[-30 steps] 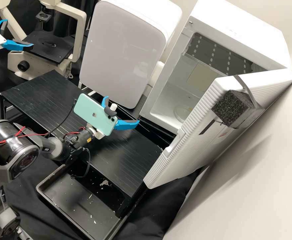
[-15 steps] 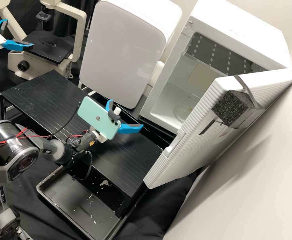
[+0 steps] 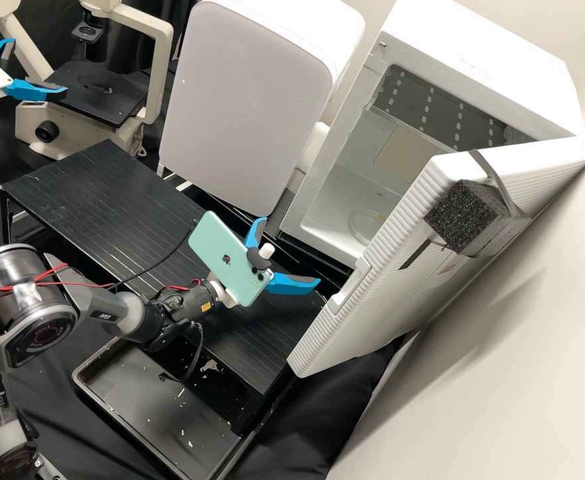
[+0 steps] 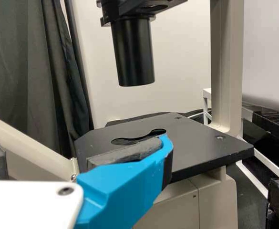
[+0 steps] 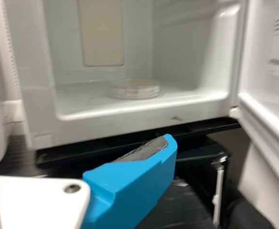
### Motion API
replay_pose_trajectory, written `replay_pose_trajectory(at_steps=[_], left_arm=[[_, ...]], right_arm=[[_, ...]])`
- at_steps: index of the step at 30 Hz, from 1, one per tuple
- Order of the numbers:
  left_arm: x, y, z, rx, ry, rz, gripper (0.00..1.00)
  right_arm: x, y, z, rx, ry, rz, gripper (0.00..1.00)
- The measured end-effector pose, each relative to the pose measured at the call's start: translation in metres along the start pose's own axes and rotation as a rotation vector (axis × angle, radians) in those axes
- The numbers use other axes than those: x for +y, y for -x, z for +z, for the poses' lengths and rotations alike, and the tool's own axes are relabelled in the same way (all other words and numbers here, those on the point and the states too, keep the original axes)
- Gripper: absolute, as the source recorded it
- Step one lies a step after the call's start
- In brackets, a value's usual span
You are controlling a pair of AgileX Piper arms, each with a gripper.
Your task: Take the petri dish out of the incubator
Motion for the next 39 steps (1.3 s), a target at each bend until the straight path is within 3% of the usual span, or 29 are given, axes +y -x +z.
replay_pose_trajectory(at_steps=[13,20,31,39], left_arm=[[0.000,0.000,0.000,0.000,0.000,0.000,1.00],[0.000,0.000,0.000,0.000,0.000,0.000,1.00],[0.000,0.000,0.000,0.000,0.000,0.000,1.00],[0.000,0.000,0.000,0.000,0.000,0.000,1.00]], right_arm=[[0.034,-0.024,0.003,0.010,0.014,0.117,1.00],[0.038,-0.037,0.001,0.028,0.033,0.136,1.00],[0.038,-0.067,-0.004,0.006,0.032,0.118,1.00],[0.039,-0.098,-0.011,0.007,0.109,0.103,1.00]])
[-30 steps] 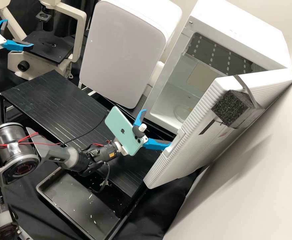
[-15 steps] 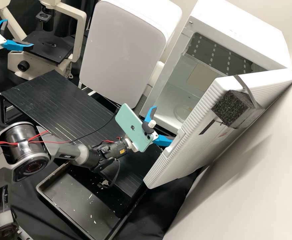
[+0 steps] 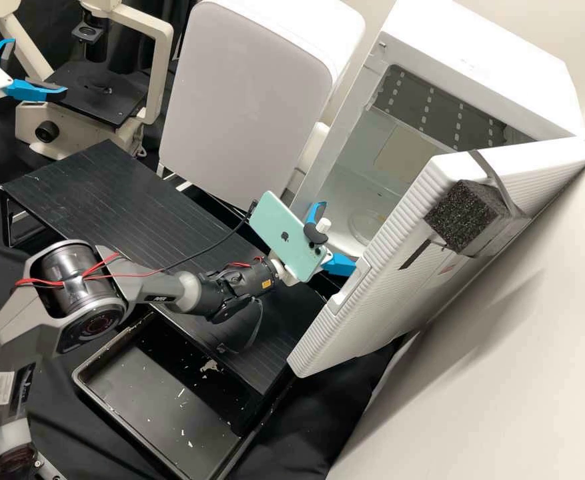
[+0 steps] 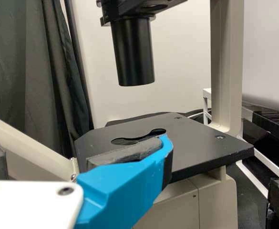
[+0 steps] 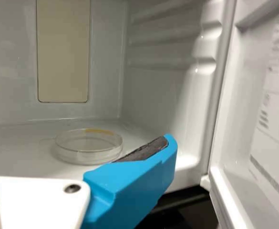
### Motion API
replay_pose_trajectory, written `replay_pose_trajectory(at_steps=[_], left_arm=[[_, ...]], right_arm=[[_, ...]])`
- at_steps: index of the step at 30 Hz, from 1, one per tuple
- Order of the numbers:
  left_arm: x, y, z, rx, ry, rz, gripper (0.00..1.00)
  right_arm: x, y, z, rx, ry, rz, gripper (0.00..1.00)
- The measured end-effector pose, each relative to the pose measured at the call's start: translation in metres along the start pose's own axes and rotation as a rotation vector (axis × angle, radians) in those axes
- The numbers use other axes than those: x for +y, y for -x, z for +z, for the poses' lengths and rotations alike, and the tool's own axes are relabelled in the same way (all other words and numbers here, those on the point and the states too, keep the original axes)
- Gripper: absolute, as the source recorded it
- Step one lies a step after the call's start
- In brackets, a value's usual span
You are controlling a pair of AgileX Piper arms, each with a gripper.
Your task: Take the petri dish out of the incubator
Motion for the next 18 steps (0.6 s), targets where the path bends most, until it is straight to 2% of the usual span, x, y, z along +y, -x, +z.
replay_pose_trajectory(at_steps=[9,18], left_arm=[[0.000,0.000,0.000,0.000,0.000,0.000,1.00],[0.000,0.000,0.000,0.000,0.000,0.000,1.00]], right_arm=[[0.002,-0.028,-0.001,-0.005,0.007,0.001,1.00],[-0.008,-0.048,0.008,-0.044,0.007,-0.041,1.00]])
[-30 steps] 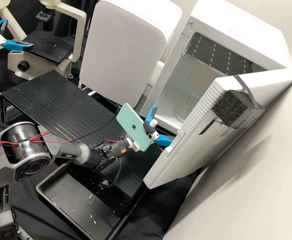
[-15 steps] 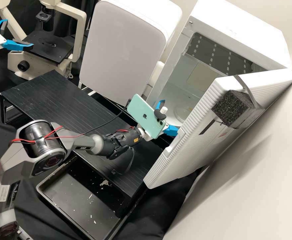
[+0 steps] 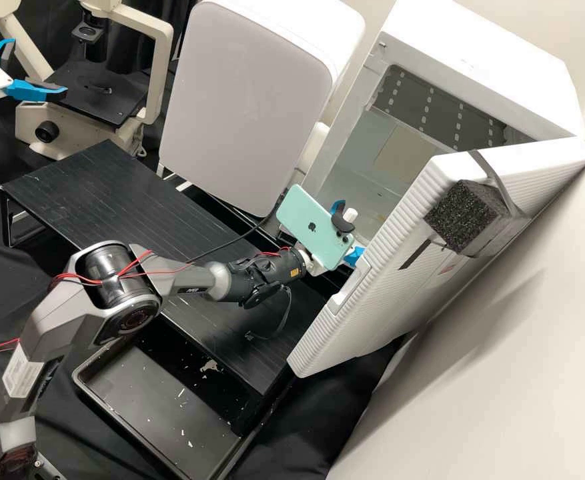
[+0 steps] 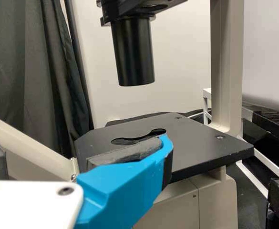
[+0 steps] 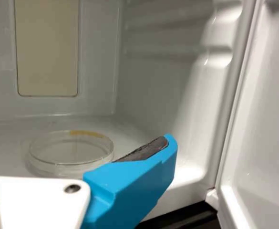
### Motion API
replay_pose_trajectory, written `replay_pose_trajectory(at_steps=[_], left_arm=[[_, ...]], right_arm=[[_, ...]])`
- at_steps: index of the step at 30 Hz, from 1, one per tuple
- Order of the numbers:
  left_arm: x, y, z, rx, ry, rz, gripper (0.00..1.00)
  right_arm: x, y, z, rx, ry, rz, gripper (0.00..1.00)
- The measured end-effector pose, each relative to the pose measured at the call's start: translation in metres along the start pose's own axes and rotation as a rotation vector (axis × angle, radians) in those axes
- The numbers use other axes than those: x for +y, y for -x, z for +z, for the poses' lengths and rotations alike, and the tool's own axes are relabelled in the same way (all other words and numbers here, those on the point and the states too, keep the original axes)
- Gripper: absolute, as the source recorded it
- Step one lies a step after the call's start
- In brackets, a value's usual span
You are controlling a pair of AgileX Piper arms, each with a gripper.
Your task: Take the petri dish out of the incubator
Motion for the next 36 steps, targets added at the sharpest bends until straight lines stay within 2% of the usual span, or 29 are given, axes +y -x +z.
replay_pose_trajectory(at_steps=[13,24,29,36], left_arm=[[0.000,0.000,0.000,0.000,0.000,0.000,1.00],[0.000,0.000,0.000,0.000,0.000,0.000,1.00],[0.000,0.000,0.000,0.000,0.000,0.000,1.00],[0.000,0.000,0.000,0.000,0.000,0.000,1.00]], right_arm=[[-0.022,-0.019,0.001,-0.023,0.007,-0.079,1.00],[-0.028,-0.020,-0.003,-0.011,0.012,-0.092,1.00],[-0.028,-0.022,-0.005,-0.004,0.036,-0.088,1.00],[-0.031,-0.030,-0.003,-0.017,0.041,-0.107,1.00]])
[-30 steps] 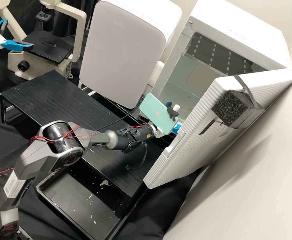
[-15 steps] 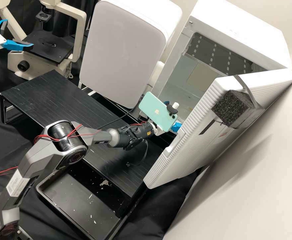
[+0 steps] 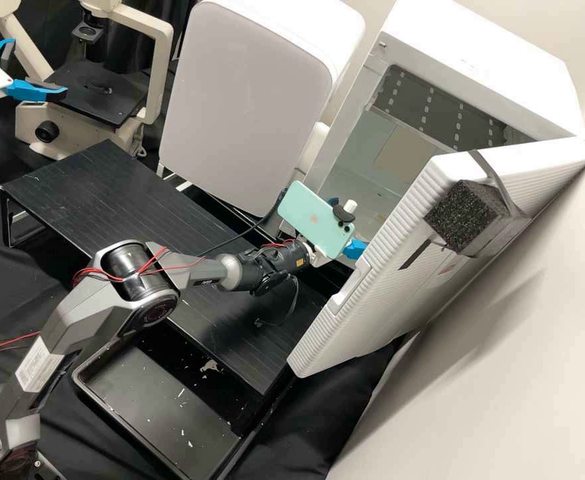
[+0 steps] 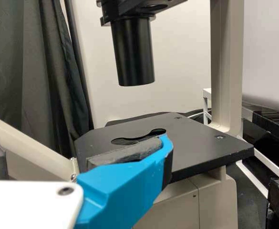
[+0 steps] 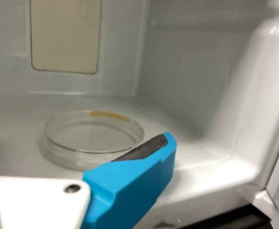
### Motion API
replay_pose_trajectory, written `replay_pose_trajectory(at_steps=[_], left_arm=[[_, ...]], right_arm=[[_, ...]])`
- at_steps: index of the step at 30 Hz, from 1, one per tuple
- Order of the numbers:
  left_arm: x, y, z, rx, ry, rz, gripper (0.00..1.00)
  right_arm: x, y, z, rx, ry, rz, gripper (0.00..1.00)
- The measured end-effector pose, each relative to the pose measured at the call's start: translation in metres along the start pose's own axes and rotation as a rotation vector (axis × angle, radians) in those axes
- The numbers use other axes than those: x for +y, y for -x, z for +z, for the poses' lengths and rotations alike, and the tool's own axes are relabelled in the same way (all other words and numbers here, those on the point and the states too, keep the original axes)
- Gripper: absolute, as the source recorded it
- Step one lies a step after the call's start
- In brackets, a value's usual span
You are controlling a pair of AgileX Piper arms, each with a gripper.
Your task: Take the petri dish out of the incubator
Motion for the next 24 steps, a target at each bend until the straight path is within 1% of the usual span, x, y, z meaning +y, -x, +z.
replay_pose_trajectory(at_steps=[5,8,12,14,16,18,21,23,24], left_arm=[[0.0000,0.0000,0.0000,0.000,0.000,0.000,1.00],[0.0000,0.0000,0.0000,0.000,0.000,0.000,1.00],[0.0000,0.0000,0.0000,0.000,0.000,0.000,1.00],[0.0000,0.0000,0.0000,0.000,0.000,0.000,1.00],[0.0000,0.0000,0.0000,0.000,0.000,0.000,1.00],[0.0000,0.0000,0.0000,0.000,0.000,0.000,1.00],[0.0000,0.0000,0.0000,0.000,0.000,0.000,1.00],[0.0000,0.0000,0.0000,0.000,0.000,0.000,1.00],[0.0000,0.0000,0.0000,0.000,0.000,0.000,1.00]], right_arm=[[-0.0017,-0.0022,0.0007,-0.009,0.008,-0.021,1.00],[-0.0029,-0.0033,0.0002,-0.011,0.004,-0.043,1.00],[-0.0031,-0.0039,0.0012,0.002,-0.029,-0.066,1.00],[-0.0023,-0.0049,0.0001,0.007,-0.034,-0.079,1.00],[-0.0025,-0.0064,-0.0002,0.012,-0.051,-0.090,1.00],[-0.0027,-0.0072,-0.0009,0.014,-0.059,-0.105,1.00],[-0.0026,-0.0074,-0.0017,0.019,-0.056,-0.108,1.00],[-0.0029,-0.0073,-0.0011,0.013,-0.049,-0.112,1.00],[-0.0024,-0.0074,-0.0007,0.008,-0.052,-0.106,1.00]])
